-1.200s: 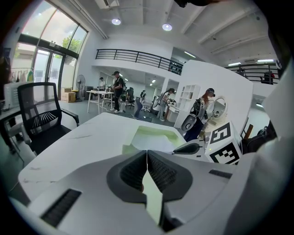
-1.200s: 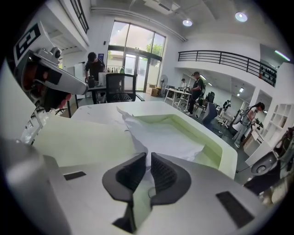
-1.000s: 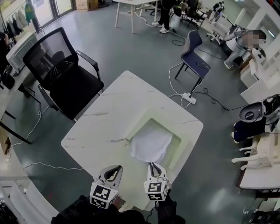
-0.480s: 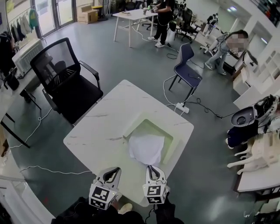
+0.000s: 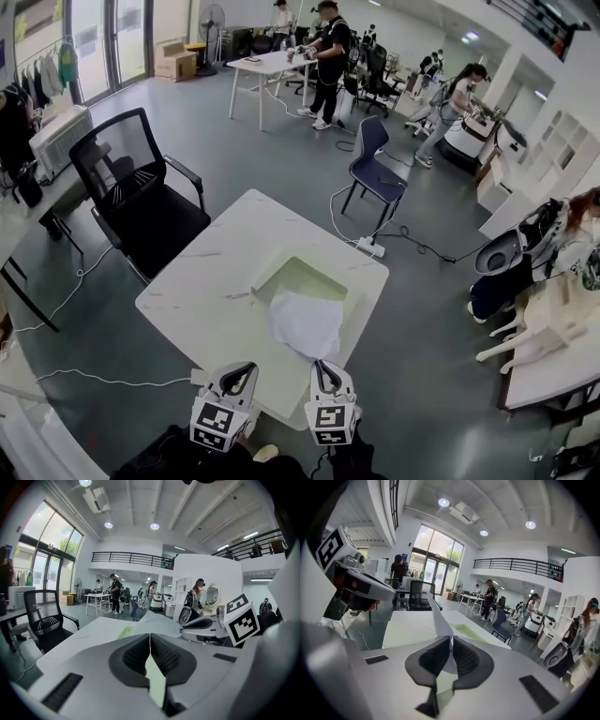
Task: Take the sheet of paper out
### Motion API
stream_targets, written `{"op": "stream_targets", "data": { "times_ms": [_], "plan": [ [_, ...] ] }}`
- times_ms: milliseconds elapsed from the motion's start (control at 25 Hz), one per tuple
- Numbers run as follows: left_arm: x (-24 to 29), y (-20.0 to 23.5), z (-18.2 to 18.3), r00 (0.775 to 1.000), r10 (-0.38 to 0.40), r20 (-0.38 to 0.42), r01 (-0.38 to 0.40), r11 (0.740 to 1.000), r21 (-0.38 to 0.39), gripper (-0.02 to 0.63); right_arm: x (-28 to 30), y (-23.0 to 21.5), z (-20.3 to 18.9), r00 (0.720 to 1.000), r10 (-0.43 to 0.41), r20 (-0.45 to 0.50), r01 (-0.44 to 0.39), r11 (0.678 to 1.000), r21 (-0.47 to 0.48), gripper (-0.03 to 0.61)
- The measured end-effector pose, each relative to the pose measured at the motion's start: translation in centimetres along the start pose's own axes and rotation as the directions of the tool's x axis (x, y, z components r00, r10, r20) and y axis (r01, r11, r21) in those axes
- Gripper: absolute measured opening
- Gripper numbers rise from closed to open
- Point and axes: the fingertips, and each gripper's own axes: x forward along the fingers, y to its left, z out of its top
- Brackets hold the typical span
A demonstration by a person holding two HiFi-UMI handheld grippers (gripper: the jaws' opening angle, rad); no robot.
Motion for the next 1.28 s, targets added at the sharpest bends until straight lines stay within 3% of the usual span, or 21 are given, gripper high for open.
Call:
{"op": "stream_targets", "data": {
  "times_ms": [240, 720, 1280],
  "plan": [
    [-3.8, -4.7, 0.5, 0.999, -0.034, 0.033, 0.033, 0.999, 0.039, 0.025, -7.7, 0.3, 0.2, 0.997, -0.058, 0.058, 0.057, 0.998, 0.006, 0.038],
    [-10.0, -12.6, 0.5, 0.992, -0.096, 0.081, 0.087, 0.990, 0.110, 0.025, -21.1, 1.2, -0.4, 0.974, -0.155, 0.166, 0.137, 0.984, 0.117, 0.038],
    [-13.9, -17.2, -1.9, 0.986, -0.155, 0.068, 0.144, 0.979, 0.142, 0.025, -27.0, 2.5, -5.7, 0.958, -0.233, 0.166, 0.181, 0.943, 0.280, 0.040]
  ]
}}
